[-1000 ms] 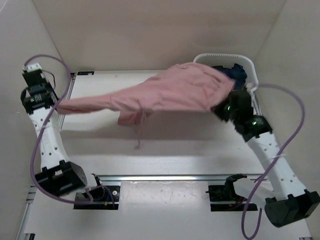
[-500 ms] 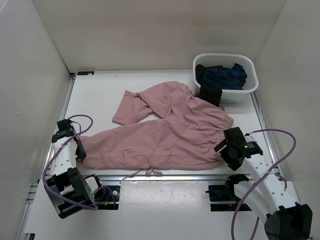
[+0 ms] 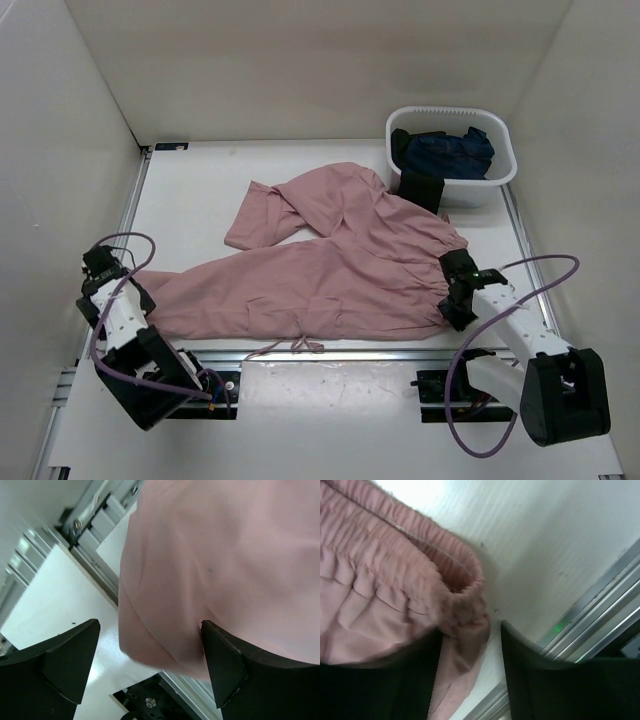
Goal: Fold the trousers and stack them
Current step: Flatten the trousers out
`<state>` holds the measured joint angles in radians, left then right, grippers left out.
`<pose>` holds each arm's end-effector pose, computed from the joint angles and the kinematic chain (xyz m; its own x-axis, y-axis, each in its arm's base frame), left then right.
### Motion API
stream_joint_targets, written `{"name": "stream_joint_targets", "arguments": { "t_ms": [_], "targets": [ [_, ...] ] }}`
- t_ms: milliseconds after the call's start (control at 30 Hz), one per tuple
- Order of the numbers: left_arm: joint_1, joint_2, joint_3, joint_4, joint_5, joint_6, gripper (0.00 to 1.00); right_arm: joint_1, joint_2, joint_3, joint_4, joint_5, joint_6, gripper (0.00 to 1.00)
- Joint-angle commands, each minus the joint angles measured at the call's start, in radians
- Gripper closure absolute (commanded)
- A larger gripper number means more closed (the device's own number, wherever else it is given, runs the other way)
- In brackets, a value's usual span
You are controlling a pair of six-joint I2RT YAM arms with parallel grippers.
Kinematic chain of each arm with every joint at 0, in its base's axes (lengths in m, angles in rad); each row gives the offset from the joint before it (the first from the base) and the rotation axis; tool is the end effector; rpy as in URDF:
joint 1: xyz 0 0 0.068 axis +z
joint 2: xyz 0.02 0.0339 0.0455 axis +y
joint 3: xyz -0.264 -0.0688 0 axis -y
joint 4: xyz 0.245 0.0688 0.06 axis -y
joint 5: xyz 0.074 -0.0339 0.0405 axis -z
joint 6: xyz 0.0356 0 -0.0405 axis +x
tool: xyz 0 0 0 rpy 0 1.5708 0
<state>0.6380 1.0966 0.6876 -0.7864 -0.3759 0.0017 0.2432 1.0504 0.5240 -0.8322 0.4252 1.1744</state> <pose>0.1427 0.1221 0.2063 -0.7485 -0.5530 -0.3661 -0.6609 0.6680 0.3422 0.1522 0.0226 0.1673 -0.4909 0.7440 -0.4533 0.8231 0.5666 0.0386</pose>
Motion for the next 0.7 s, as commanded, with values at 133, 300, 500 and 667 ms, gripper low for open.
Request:
{"name": "stream_joint_targets", "arguments": {
  "t_ms": [133, 300, 500, 667],
  "targets": [
    [0.045, 0.049, 0.010, 0.058, 0.092, -0.002, 0.05, -0.243, -0.130, 0.120, -0.221, 0.128, 0.041, 1.00],
    [0.045, 0.054, 0.122, -0.029, 0.141, -0.002, 0.05, -0.398, -0.288, 0.235, -0.398, 0.326, -0.008, 0.97],
    [-0.104, 0.152, 0.482, -0.180, 0.345, -0.002, 0.00, -0.398, -0.208, 0.292, -0.315, 0.253, -0.107, 0.14],
    [-0.476, 0.366, 0.693, -0.229, 0.356, -0.002, 0.00, -0.398, -0.150, 0.430, -0.216, 0.267, -0.206, 0.15]
  ]
}}
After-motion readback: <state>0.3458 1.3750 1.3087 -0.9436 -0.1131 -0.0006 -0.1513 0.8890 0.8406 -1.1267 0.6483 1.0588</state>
